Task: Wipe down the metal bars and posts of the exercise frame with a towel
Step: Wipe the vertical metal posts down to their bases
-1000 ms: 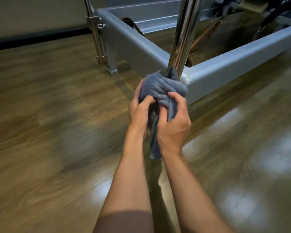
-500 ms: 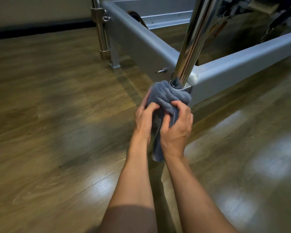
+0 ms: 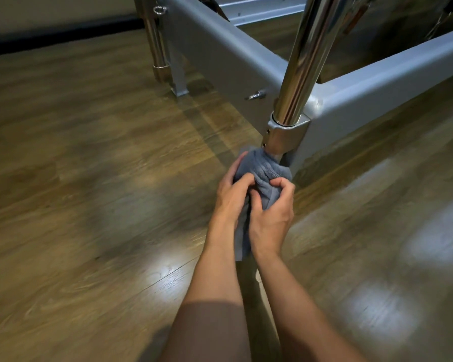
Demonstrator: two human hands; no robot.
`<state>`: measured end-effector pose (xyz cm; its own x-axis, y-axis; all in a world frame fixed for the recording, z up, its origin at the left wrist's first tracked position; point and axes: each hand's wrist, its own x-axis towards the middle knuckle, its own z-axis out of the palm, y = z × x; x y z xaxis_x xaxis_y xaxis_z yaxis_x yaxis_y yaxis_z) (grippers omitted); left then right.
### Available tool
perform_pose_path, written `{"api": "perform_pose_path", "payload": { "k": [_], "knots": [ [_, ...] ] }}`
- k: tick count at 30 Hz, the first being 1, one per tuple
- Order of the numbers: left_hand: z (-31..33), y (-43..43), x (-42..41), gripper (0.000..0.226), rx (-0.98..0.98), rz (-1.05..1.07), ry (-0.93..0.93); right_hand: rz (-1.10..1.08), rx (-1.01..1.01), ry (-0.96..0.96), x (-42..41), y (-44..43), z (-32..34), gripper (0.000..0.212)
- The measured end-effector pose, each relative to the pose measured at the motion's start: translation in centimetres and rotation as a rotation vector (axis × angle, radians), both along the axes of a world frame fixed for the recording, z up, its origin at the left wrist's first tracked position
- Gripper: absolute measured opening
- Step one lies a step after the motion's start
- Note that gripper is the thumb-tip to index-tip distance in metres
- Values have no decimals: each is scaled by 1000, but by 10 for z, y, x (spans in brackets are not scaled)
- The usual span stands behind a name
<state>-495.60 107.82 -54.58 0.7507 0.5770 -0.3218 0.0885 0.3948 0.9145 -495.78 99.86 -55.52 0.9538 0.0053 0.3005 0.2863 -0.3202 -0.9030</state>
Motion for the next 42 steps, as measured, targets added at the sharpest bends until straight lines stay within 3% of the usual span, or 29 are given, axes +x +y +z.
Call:
{"api": "perform_pose_path", "payload": {
  "k": [5,8,15,17,23,29,31,36,42],
  "knots": [
    [-29,-11,-15,64,164,-69,260,114,-118,339,9,-12,-27,32],
    [-51,-22,-28,70,167,-120,379,159,-156,525,11,-25,-36,28],
    [-37,-13,-14,64,56,52,238,0,27,263,1,-13,-36,30],
    [-34,-7,-9,61,68,44,204,10,34,285,0,-8,-42,31],
    [-52,-13,-9,65,235,-85,362,81,-44,513,14,-18,-59,29],
    [-42,6,1,61,260,-54,239,-21,106,265,4,-7,-52,32],
    [-43,12,2,64,274,-115,204,-15,89,277,2,-4,-56,32],
    [-60,-3,-5,67,262,-128,287,69,42,519,11,-12,-71,32],
    [-35,19,9,60,301,-147,176,-40,97,282,7,-8,-53,34]
  ]
}}
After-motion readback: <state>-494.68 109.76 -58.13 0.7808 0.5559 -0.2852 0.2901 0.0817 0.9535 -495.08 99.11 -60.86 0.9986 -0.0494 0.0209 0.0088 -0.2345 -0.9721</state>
